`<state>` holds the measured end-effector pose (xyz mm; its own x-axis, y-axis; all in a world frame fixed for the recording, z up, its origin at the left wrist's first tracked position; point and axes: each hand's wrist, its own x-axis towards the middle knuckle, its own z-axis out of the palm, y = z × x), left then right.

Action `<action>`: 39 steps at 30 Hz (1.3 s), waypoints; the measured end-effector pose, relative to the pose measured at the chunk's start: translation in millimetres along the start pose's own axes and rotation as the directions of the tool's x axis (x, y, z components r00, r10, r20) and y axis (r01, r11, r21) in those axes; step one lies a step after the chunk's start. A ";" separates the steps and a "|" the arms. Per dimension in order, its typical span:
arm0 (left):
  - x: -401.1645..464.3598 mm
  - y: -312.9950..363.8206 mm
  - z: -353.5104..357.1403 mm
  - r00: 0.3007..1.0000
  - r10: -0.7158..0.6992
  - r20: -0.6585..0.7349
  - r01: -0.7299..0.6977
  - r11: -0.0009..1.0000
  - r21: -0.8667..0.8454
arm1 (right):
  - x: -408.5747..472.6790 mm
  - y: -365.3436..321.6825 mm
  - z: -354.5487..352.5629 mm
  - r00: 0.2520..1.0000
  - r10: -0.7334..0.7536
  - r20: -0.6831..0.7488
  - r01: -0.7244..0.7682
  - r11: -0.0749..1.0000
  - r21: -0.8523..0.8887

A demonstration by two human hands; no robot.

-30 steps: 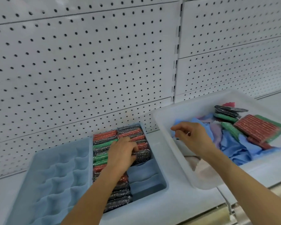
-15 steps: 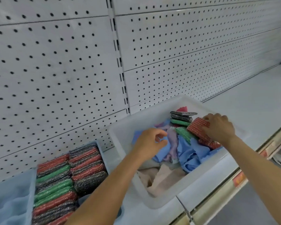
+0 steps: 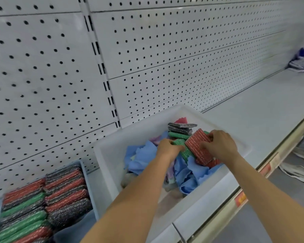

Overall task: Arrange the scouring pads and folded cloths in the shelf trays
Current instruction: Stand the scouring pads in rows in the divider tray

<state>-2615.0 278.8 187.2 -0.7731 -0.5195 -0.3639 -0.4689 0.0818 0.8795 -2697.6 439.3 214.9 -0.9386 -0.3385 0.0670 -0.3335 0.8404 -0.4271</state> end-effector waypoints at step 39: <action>-270.4 -142.7 -315.5 0.719 0.017 -0.695 -0.353 0.870 -0.343 | -200.3 -271.1 130.6 0.448 -0.846 0.289 0.891 0.447 -0.071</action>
<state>-2204.2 139.3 256.9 -0.2670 -0.9631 -0.0332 0.0112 -0.0376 0.9992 -2407.7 223.9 199.6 -0.1124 -0.9851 0.1305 -0.9922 0.1043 -0.0676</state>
